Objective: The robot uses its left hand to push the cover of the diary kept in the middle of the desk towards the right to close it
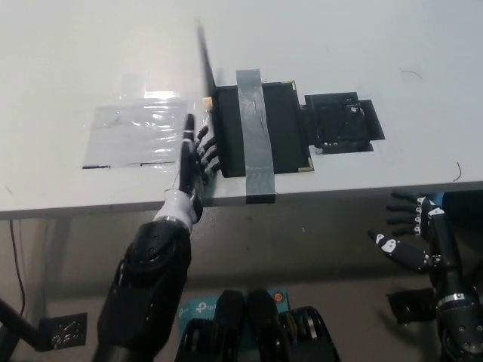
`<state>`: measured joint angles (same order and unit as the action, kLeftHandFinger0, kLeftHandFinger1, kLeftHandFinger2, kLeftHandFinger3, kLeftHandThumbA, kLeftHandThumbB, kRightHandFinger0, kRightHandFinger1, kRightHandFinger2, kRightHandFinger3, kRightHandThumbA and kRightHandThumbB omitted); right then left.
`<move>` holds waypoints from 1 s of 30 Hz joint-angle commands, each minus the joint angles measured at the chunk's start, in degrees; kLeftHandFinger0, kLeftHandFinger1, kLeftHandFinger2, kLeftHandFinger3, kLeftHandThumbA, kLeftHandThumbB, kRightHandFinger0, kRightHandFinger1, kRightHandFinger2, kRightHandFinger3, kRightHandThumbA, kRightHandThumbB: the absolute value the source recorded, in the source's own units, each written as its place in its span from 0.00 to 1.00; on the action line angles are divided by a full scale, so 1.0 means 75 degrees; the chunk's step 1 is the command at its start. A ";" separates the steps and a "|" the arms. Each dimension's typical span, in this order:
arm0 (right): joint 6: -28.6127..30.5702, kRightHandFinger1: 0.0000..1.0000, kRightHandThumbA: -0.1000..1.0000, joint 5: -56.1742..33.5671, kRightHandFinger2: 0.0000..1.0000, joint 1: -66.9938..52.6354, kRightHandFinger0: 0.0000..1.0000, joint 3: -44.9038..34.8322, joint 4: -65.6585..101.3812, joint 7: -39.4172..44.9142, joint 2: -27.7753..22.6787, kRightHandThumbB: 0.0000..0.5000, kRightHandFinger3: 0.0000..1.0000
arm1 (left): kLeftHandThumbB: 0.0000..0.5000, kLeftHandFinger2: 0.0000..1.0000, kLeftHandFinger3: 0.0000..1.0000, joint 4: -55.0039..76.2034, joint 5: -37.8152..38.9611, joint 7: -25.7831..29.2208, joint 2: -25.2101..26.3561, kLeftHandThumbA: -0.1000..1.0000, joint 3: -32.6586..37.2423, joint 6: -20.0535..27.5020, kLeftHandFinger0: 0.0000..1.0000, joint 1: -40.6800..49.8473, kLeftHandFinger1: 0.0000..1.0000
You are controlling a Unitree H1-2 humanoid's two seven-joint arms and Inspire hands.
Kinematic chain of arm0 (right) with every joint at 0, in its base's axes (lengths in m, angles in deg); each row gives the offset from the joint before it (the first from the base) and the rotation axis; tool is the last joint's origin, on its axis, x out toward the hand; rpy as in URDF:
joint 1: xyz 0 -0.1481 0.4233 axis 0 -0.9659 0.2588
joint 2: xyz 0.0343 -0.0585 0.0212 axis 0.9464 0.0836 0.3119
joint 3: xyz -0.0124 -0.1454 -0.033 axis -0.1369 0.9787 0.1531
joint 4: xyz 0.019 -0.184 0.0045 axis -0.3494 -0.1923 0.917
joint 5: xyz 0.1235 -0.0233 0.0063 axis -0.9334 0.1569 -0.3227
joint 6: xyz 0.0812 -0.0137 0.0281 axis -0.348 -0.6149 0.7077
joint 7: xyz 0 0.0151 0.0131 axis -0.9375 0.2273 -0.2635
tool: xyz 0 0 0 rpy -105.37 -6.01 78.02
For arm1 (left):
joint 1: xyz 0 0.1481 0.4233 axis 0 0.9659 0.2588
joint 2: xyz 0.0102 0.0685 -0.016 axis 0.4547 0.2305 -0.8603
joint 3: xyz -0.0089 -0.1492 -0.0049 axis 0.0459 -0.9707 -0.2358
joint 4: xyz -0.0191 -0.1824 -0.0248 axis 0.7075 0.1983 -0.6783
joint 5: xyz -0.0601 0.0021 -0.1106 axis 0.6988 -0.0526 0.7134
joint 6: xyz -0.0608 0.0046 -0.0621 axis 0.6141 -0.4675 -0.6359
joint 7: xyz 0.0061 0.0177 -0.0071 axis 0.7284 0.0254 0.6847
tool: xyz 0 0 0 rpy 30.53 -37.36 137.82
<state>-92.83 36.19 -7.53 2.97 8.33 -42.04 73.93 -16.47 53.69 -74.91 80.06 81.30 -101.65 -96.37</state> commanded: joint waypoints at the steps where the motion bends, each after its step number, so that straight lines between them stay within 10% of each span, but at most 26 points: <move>1: -0.0138 0.53 0.84 0.0071 0.61 0.0151 0.45 0.0192 0.0470 0.0226 0.0006 0.15 0.73 | 0.64 1.00 1.00 -0.0931 -0.6479 -0.1345 0.1165 1.00 0.5653 -0.1099 1.00 -0.1842 1.00; 8: -0.0144 0.52 0.84 0.0107 0.61 0.0067 0.44 0.0322 0.0522 0.0301 0.0077 0.17 0.71 | 0.71 1.00 1.00 -0.1616 -0.9161 -0.2063 0.1078 1.00 0.7719 -0.1363 1.00 -0.2622 1.00; 19: -0.0186 0.51 0.82 0.0143 0.59 -0.0032 0.43 0.0558 0.0579 0.0353 0.0231 0.13 0.71 | 0.72 1.00 1.00 -0.2424 -0.9927 -0.2932 0.0599 1.00 0.9262 -0.1363 1.00 -0.3095 1.00; 25: -0.0144 0.49 0.79 0.0021 0.59 -0.0011 0.41 0.0613 0.0507 0.0359 0.0329 0.10 0.73 | 0.53 1.00 1.00 -0.2631 -0.9813 -0.2967 0.0257 1.00 0.9790 -0.1206 1.00 -0.3174 1.00; 30: -0.0010 0.44 0.80 -0.0009 0.54 0.0046 0.36 0.0719 0.0309 0.0354 0.0459 0.13 0.69 | 0.18 1.00 1.00 -0.2653 -0.9969 -0.2952 0.0088 1.00 1.0409 -0.0940 1.00 -0.2985 1.00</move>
<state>-93.26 36.11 -9.17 5.84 8.05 -41.94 75.88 -31.05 10.93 -75.26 91.17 130.50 -106.36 -116.45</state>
